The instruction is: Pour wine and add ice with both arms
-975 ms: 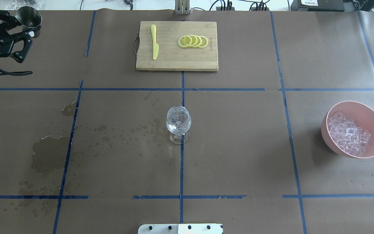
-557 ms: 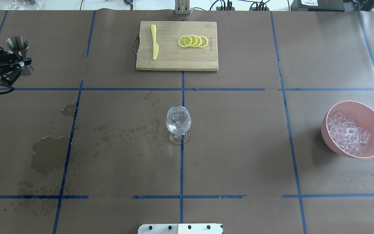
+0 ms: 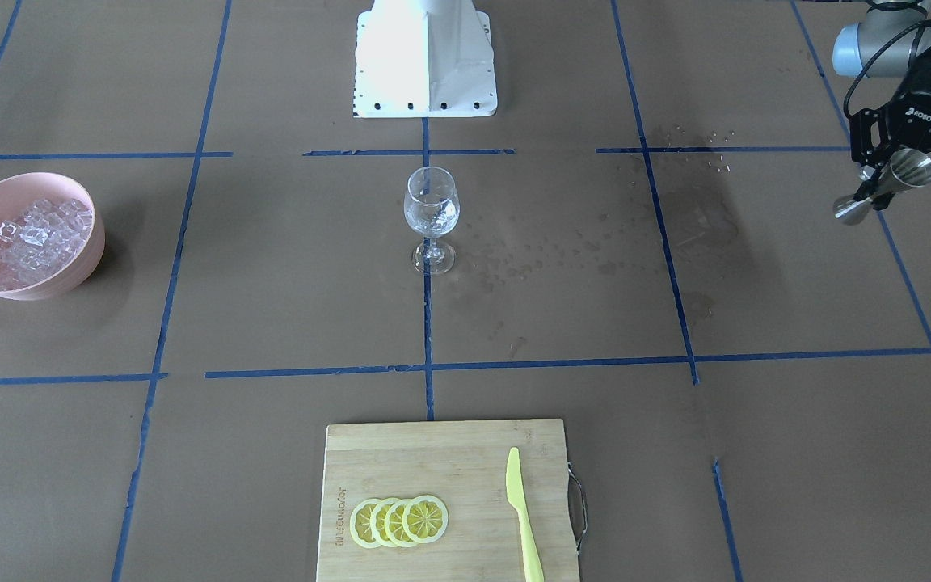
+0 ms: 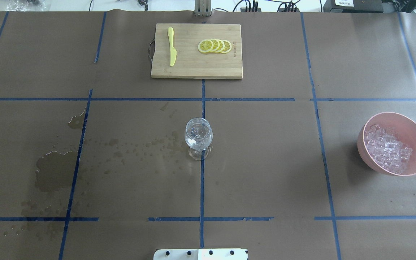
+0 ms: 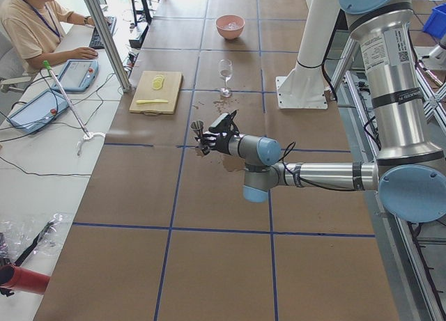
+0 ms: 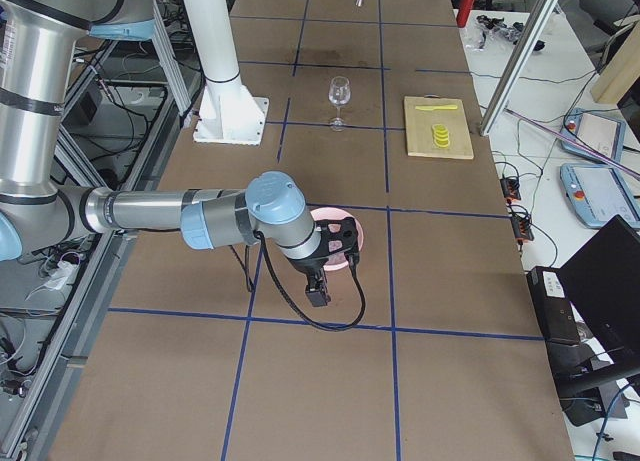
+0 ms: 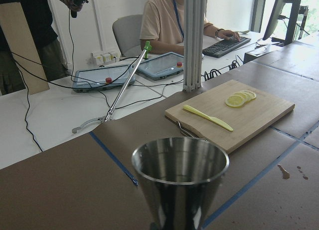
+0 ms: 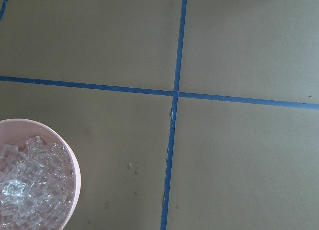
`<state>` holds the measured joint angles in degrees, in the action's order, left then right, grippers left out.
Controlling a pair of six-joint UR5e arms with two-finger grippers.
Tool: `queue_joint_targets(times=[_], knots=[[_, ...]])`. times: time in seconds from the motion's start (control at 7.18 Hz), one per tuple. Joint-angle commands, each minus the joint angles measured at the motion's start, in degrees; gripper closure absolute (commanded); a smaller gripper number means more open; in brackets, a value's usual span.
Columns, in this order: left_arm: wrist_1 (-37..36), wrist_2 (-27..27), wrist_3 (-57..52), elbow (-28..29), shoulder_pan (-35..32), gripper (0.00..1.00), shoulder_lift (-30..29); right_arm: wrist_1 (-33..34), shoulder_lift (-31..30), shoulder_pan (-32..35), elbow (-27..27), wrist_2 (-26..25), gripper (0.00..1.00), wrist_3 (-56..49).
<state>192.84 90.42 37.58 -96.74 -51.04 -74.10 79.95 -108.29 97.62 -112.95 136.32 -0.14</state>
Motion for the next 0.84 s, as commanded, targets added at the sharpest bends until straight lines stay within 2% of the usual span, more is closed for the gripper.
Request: queue_joint_targets(times=[0.0, 0.28, 0.42, 0.56, 0.7], knots=[[0.4, -14.2, 6.0, 2.3, 12.7, 1.0, -2.4, -0.1, -0.1, 0.0, -0.1, -0.1, 0.0, 0.0], [0.1, -22.3, 12.6, 4.8, 20.5, 1.0, -2.5, -0.1, -0.1, 0.0, -0.2, 0.0, 0.0, 0.1], [0.1, -29.4, 13.6, 5.5, 25.5, 1.0, -2.8, 0.0, -0.1, 0.0, -0.2, 0.0, 0.0, 0.0], [0.0, -34.3, 13.6, 7.3, 28.5, 1.0, -4.3, 0.0, -0.1, 0.0, -0.2, -0.1, 0.0, 0.0], [0.0, -36.8, 12.7, 9.8, 29.7, 1.0, -5.4, 0.0, -0.1, 0.0, -0.2, -0.1, 0.0, 0.0]])
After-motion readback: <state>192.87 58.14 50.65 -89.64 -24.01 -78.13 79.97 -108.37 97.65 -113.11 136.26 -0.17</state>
